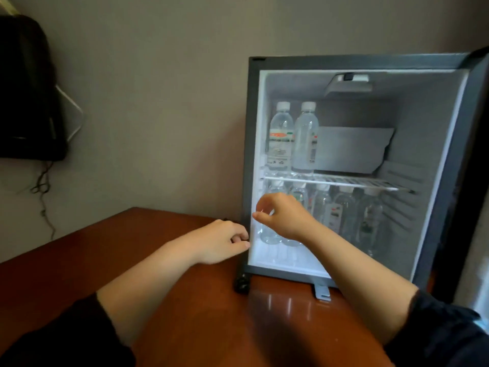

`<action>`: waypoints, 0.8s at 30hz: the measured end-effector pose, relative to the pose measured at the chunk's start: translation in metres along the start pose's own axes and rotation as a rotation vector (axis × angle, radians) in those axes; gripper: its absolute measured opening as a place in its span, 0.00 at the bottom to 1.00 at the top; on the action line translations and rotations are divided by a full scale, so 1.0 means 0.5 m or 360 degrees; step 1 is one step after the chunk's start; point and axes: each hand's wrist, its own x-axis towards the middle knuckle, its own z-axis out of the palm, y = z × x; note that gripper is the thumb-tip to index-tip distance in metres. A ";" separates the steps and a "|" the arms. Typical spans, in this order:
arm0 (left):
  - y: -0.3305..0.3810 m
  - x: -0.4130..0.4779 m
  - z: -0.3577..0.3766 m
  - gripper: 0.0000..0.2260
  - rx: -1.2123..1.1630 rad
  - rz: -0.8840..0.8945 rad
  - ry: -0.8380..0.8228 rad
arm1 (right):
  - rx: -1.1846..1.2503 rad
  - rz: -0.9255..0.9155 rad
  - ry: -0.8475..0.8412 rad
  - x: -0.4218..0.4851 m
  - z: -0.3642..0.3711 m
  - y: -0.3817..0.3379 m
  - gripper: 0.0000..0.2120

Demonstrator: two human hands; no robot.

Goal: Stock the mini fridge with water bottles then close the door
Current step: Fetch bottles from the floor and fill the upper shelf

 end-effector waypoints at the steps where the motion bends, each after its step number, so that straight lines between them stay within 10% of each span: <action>1: -0.013 -0.025 -0.004 0.15 0.0035 -0.0044 -0.0018 | 0.0000 -0.0043 -0.0058 -0.010 0.015 -0.018 0.09; 24: -0.338 -0.720 0.037 0.13 0.0086 -0.1213 0.0131 | 0.0370 -0.0956 -0.1134 -0.200 0.483 -0.531 0.03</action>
